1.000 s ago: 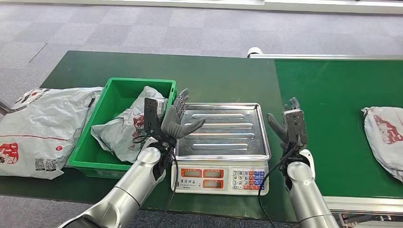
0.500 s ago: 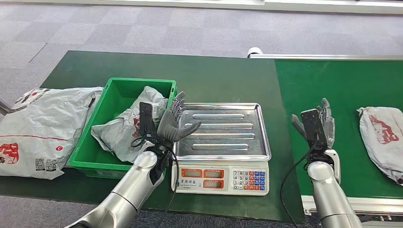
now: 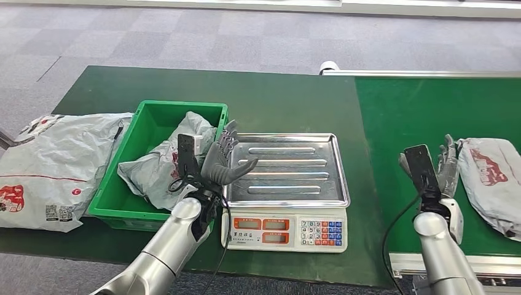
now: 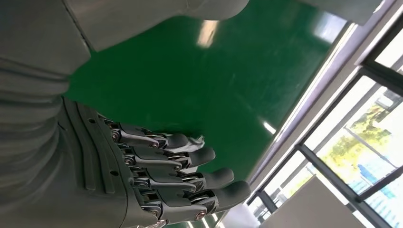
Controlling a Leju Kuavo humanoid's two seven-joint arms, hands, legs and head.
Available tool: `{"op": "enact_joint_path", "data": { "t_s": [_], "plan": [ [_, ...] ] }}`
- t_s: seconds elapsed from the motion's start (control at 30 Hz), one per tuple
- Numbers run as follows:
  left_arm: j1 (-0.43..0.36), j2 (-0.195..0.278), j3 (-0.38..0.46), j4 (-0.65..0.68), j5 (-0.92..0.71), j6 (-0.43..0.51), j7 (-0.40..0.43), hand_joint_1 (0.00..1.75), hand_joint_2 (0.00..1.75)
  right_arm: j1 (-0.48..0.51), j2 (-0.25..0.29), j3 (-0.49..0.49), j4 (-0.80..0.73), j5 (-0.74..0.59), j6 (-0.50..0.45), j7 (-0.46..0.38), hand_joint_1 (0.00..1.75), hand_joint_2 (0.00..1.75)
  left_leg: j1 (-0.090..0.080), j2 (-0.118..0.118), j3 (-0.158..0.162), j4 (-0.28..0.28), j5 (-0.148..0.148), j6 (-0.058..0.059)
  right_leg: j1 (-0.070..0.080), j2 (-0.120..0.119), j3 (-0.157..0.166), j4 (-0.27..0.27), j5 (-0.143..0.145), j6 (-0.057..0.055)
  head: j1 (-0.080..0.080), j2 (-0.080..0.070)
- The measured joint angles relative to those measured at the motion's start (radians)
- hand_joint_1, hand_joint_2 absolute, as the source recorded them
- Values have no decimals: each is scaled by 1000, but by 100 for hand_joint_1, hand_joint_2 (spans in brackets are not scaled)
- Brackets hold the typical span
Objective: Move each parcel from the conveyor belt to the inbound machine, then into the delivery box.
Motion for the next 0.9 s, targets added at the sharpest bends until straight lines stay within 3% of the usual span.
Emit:
{"op": "enact_joint_path", "data": {
  "t_s": [0.23, 0.43, 0.6, 0.77, 0.9],
  "plan": [
    [58, 22, 0, -60, 14, 8, 11, 0, 175, 18, -32, -69, 33, 236, -8, 112, 0, 175, 0, 0, 0, 0, 0, 0, 0, 0, 0, 0, 0, 0, 0, 0],
    [78, 29, 0, -88, 18, 1, 14, 0, 175, 20, -44, -134, 80, 584, -20, 292, 0, 175, 0, 0, 0, 0, 0, 0, 0, 0, 0, 0, 0, 0, 0, 0],
    [92, 33, 2, -108, 18, -5, 22, 0, 175, 17, -61, -159, 146, 801, -45, 395, 0, 175, 0, 0, 0, 0, -1, 0, 0, 0, 0, 0, 0, 0, 0, 0],
    [109, 33, 2, -126, 19, -9, 26, 0, 175, -24, -75, -166, 243, 951, -49, 474, 0, 175, 0, 1, 0, 0, -1, 0, 0, 0, 0, 0, 0, 0, 0, 0],
    [127, 34, 3, -150, 21, -8, 26, 0, 175, -36, -81, -166, 293, 997, -41, 541, 0, 175, 0, 0, 0, 0, -1, 0, 0, 0, 1, 0, 0, 0, 0, 0]
  ]
}}
